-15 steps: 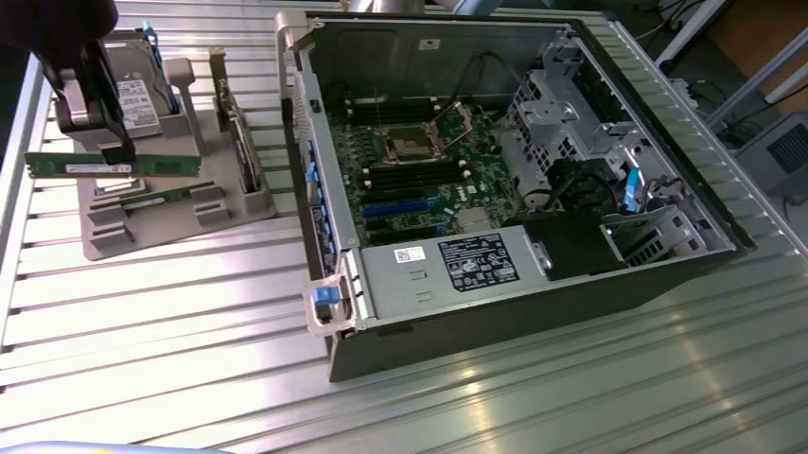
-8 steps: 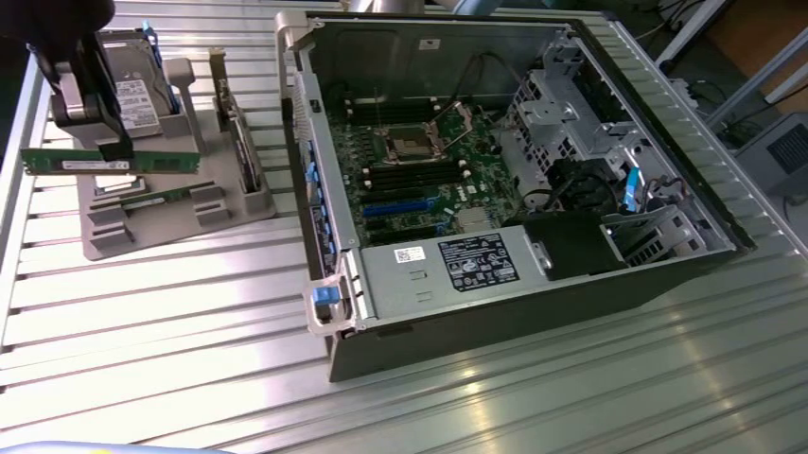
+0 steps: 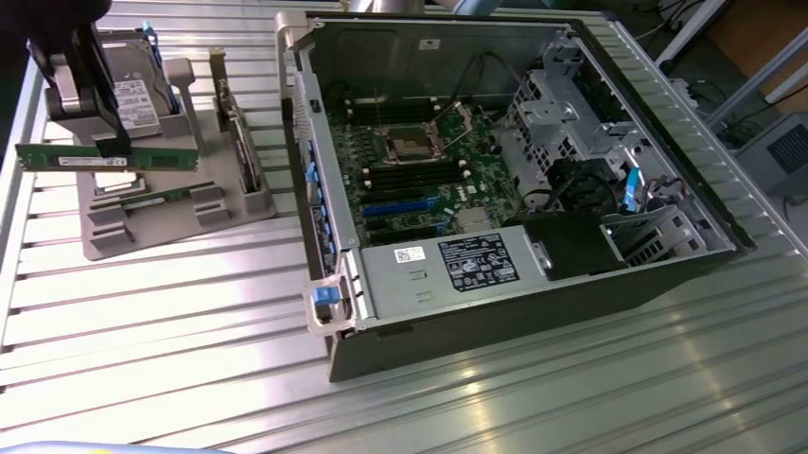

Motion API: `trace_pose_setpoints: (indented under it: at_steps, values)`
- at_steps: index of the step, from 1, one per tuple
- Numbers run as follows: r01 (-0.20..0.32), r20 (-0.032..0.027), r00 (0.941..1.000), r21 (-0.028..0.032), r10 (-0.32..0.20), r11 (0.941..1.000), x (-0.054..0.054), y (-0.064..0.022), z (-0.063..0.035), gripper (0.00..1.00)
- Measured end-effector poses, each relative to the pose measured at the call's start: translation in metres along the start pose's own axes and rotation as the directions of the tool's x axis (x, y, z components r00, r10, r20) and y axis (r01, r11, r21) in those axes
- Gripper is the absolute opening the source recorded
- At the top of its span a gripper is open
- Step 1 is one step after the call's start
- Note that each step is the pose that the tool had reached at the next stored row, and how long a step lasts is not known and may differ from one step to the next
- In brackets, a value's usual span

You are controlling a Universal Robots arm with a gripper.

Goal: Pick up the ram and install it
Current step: 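Pick up the ram and move it above insertion slot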

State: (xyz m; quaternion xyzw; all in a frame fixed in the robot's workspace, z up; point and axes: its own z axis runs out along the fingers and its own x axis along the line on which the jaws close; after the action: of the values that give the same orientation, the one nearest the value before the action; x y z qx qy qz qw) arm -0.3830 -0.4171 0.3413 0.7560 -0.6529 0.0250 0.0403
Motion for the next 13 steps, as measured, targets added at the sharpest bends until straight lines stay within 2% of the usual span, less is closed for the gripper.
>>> trace_pose_setpoints:
  at_steps: [13]
  values:
    - [0.000,-0.0103,0.9999,-0.0015,0.000,1.0000,0.0009,0.0003,-0.0093,0.12]
